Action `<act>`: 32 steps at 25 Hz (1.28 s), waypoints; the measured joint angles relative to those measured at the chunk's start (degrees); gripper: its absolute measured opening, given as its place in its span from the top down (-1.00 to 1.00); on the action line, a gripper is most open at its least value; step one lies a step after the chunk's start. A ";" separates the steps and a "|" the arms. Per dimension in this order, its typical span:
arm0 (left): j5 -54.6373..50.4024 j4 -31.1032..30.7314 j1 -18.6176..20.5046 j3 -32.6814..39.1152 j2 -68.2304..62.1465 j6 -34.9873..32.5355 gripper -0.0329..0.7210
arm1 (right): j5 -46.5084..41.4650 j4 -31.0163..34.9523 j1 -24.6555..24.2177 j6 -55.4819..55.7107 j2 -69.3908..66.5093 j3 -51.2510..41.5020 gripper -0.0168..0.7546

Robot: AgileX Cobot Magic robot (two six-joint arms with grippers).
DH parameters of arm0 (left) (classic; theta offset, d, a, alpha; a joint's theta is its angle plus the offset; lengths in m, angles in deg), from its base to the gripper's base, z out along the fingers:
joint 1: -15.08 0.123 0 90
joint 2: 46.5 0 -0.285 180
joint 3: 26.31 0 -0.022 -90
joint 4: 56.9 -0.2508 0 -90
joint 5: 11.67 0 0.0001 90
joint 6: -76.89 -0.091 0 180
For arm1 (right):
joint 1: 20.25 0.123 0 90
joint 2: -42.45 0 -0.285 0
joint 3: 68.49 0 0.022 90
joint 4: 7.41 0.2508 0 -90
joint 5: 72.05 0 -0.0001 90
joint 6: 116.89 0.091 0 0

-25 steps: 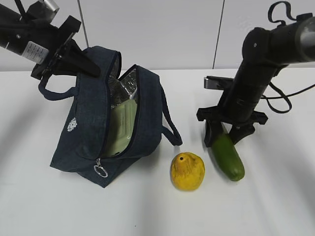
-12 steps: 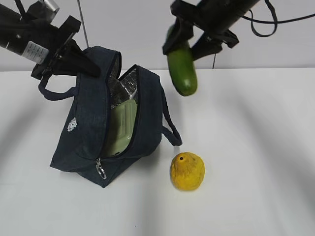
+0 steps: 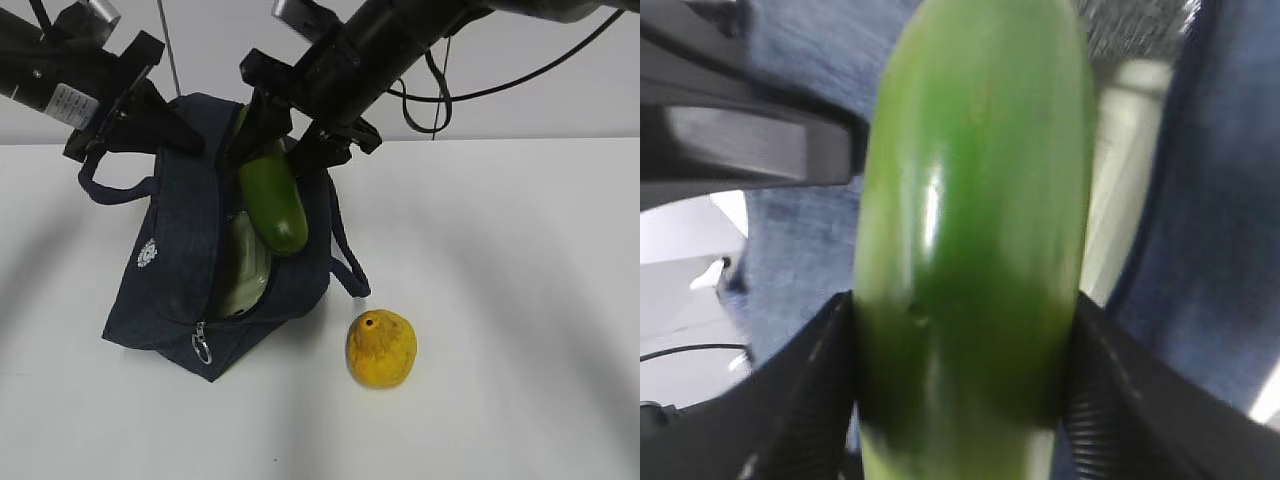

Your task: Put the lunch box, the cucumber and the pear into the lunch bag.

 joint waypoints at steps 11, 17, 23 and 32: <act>-0.28 0.67 0.18 0.00 0.00 -0.02 0.91 | 6.94 5.71 1.84 0.34 -5.17 0.14 -0.37; -1.12 0.55 0.23 -0.07 0.04 -0.13 0.91 | 5.19 5.80 1.73 -0.32 -5.36 0.14 -0.71; -1.48 0.60 0.23 -0.07 0.04 -0.19 0.91 | 0.40 5.18 1.73 -1.68 -5.36 0.14 -0.61; -2.24 0.81 0.23 -0.07 0.04 -0.63 0.91 | -0.09 -2.09 1.83 -1.89 -1.05 0.14 -0.48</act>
